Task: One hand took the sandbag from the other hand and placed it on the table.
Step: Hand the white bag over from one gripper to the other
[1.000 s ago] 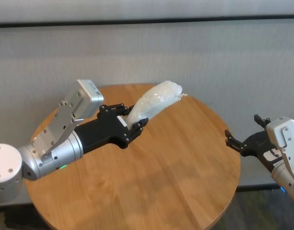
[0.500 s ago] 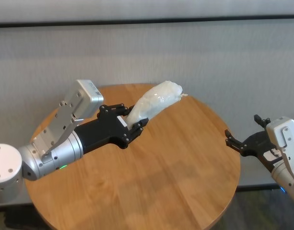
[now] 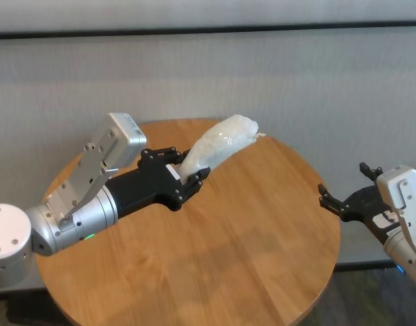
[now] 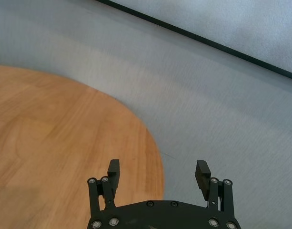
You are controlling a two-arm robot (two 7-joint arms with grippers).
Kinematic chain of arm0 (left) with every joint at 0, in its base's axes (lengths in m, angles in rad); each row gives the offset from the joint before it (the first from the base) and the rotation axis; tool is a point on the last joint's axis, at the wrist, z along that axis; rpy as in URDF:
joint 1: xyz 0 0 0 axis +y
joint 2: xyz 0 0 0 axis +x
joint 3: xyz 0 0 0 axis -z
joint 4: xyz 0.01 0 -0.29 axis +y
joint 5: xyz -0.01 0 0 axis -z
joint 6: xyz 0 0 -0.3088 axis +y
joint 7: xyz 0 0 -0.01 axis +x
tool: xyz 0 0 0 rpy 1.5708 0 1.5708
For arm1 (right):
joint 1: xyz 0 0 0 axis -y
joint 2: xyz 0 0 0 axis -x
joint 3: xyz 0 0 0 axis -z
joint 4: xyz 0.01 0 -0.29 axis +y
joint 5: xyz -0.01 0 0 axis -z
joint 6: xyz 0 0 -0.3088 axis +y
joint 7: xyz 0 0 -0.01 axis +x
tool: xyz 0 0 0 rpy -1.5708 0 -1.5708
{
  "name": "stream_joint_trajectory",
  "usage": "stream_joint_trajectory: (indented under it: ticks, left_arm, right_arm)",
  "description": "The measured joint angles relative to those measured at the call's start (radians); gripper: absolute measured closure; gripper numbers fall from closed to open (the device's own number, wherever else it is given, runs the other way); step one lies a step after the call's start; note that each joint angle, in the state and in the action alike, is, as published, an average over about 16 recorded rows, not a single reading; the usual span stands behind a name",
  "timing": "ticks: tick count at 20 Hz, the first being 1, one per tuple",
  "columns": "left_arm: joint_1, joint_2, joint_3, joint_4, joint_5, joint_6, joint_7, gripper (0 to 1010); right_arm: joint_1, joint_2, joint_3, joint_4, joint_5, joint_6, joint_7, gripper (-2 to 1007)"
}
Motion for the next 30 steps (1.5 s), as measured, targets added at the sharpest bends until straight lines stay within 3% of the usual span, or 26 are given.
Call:
stream_joint_trajectory:
  ticks: [8, 14, 30]
  left_arm:
    - [0.0, 0.0, 0.0, 0.001, 0.0, -0.001, 0.0, 626]
    - [-0.001, 0.0, 0.0, 0.001, 0.0, -0.001, 0.0, 626]
    - [-0.001, 0.0, 0.0, 0.001, 0.0, -0.001, 0.0, 626]
  right_arm:
    - [-0.001, -0.005, 0.001, 0.001, -0.003, -0.002, 0.011, 4]
    - [-0.005, -0.014, 0.005, 0.002, 0.001, -0.012, 0.041, 4]
    - [-0.023, -0.041, 0.028, 0.008, 0.097, -0.106, 0.229, 4]
